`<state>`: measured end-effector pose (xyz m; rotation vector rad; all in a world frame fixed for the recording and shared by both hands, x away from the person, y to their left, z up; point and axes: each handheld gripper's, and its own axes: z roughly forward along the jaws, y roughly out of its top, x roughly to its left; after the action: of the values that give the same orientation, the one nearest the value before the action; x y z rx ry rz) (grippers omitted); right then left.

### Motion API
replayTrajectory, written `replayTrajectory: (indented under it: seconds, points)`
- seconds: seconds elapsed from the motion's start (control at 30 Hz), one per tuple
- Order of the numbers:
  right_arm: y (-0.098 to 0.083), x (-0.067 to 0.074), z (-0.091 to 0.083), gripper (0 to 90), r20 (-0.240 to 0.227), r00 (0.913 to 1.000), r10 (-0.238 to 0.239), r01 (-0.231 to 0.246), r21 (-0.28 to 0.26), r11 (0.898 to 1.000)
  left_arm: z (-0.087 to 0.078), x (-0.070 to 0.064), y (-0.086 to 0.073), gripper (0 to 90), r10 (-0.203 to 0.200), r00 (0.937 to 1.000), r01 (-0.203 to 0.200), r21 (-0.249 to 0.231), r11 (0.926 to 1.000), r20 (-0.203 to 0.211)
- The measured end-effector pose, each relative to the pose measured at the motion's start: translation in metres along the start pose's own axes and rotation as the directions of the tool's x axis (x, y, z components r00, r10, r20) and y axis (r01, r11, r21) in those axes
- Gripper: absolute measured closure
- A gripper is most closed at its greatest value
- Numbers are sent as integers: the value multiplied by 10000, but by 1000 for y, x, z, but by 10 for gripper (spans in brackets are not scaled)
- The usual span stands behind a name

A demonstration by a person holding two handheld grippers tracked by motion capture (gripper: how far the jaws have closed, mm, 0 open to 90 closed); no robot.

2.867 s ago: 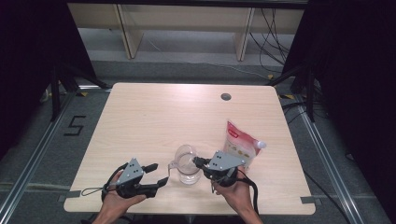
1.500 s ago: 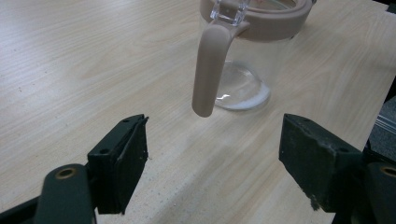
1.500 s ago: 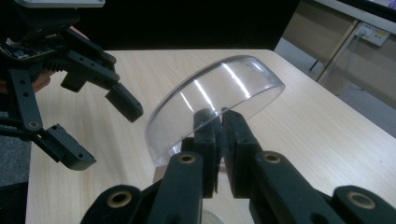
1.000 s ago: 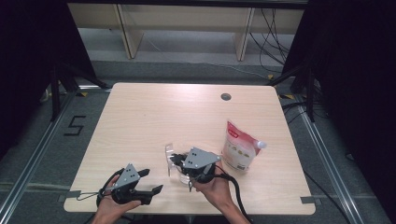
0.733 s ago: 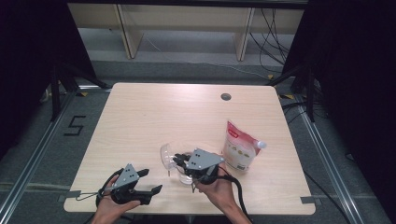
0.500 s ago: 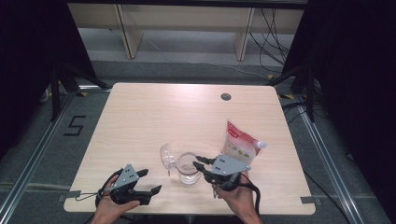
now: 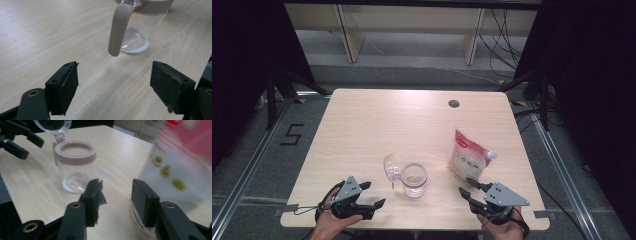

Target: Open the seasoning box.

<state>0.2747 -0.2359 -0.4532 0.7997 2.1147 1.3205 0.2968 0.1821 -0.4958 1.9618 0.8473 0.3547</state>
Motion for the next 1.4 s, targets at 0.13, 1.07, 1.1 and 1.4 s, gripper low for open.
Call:
replayTrajectory:
  seconds: [0.13, 1.07, 1.1, 1.4]
  points:
    - [-10, -7, -6, 539, 214, 9989, 419, -422, 138, 9990, 1, -1, 0, 220, -64, 10000, 64, -60, 10000, 10]
    - [-25, -50, 19, 456, 1030, 9865, 1276, -1293, 103, 9915, -1, 3, 1, 220, 377, 9993, -378, 122, 9992, 82]
    - [-25, -50, 19, 456, 1030, 9865, 1276, -1293, 103, 9915, -1, 3, 1, 220, 377, 9993, -378, 122, 9992, 82]
    - [-24, -50, 34, 481, 1137, 9821, 1501, -1522, 96, 9883, 0, 1, 0, 220, 39, 9999, -39, -21, 10000, 127]
